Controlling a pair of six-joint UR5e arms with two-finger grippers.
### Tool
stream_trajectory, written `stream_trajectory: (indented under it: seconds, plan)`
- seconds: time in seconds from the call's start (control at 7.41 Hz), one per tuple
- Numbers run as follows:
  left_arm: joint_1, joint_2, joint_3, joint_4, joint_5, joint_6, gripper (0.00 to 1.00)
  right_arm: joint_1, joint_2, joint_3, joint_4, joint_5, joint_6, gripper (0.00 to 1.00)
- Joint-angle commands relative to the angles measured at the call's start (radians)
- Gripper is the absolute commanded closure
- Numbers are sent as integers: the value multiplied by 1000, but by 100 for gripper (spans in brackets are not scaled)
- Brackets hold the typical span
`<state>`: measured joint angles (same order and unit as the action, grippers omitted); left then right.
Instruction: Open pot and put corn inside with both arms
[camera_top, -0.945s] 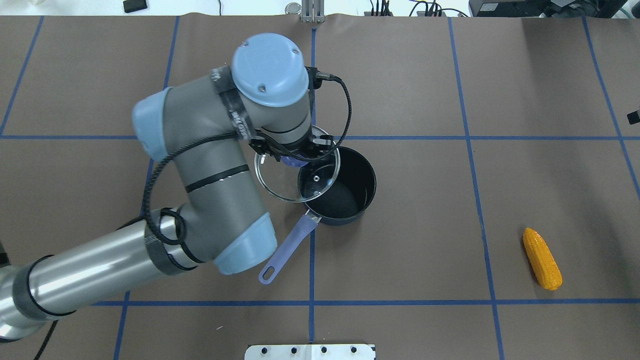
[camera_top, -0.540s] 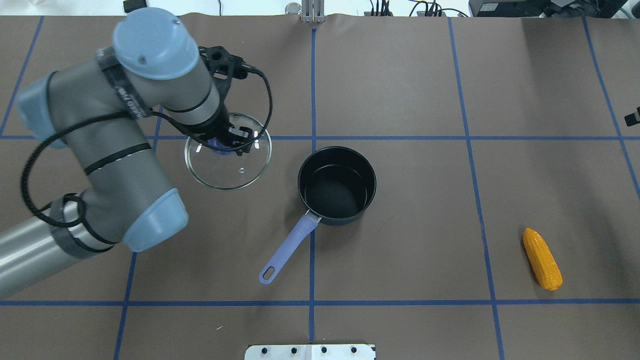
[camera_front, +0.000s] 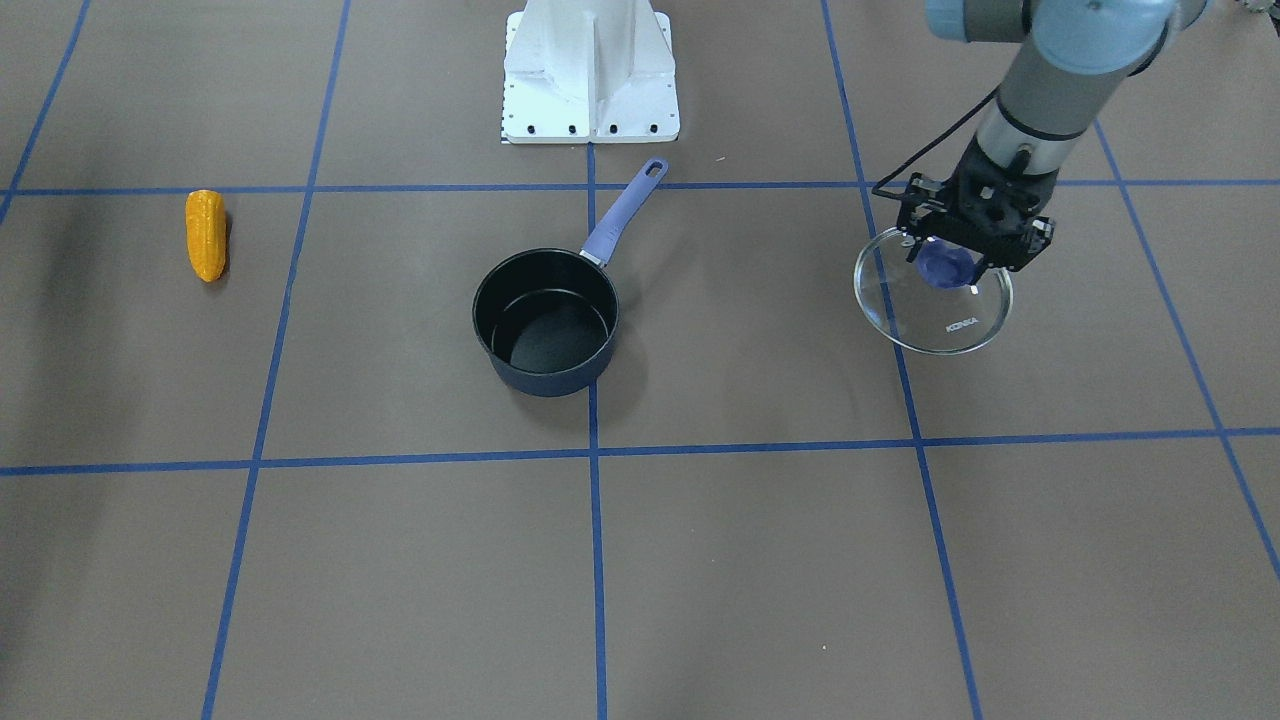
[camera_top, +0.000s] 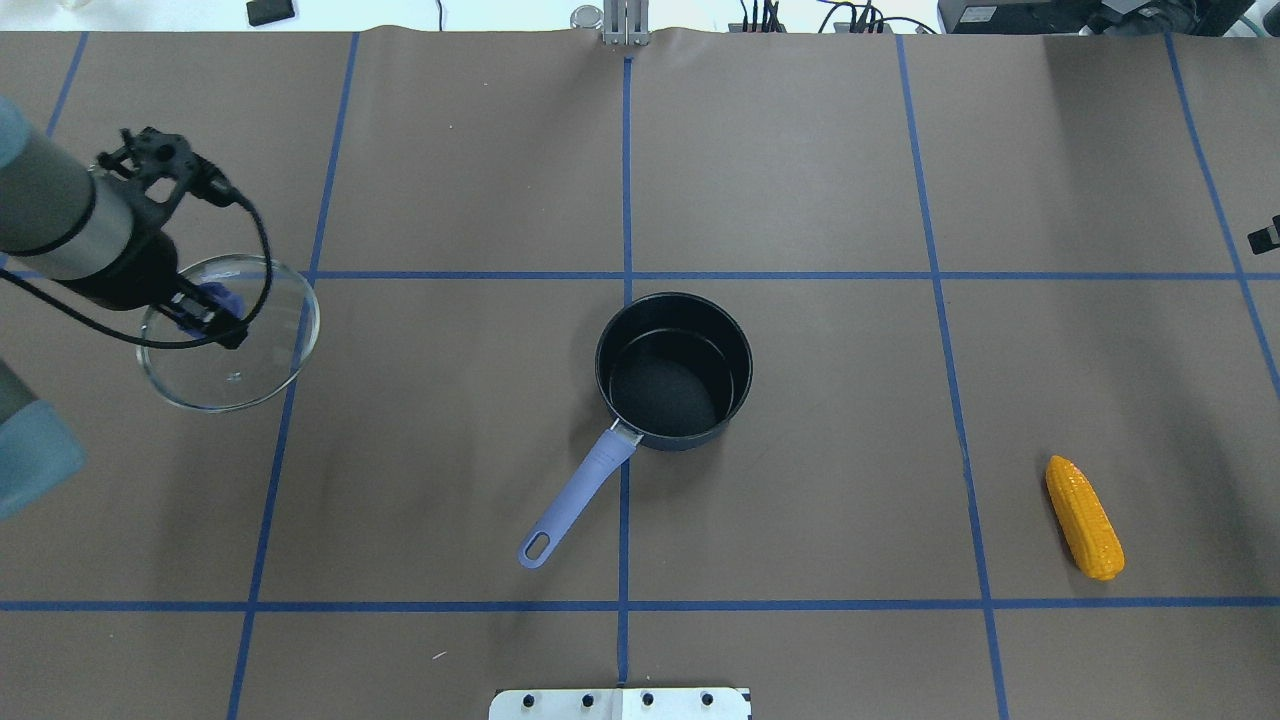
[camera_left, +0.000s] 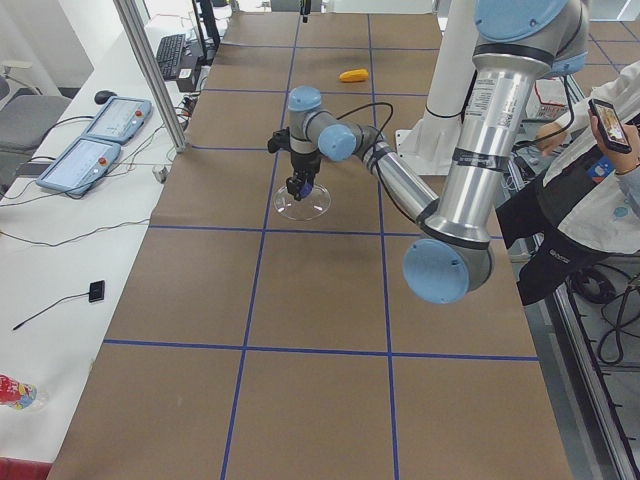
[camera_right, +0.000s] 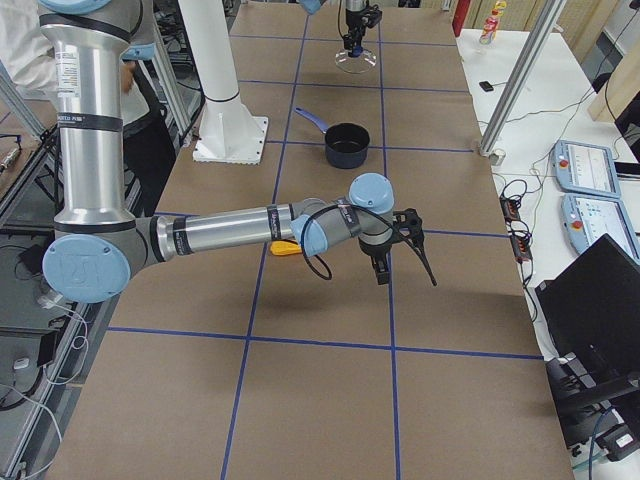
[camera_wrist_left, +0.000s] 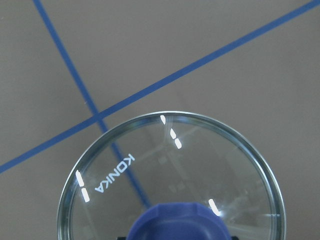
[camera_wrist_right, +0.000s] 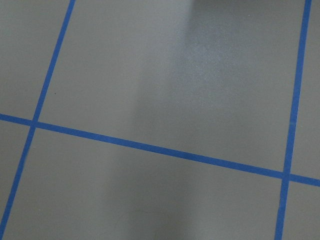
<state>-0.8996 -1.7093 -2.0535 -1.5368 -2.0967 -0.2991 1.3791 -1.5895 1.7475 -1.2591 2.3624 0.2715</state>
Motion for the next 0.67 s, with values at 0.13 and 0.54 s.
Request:
stream_trajectory:
  seconds: [0.13, 0.54]
  plan:
    - [-42, 339, 27, -373, -34, 101, 83, 0, -1, 0, 1, -2, 0, 0]
    - [-44, 460, 205, -768, -36, 49, 82, 0, -1, 1, 1, -11, 0, 0]
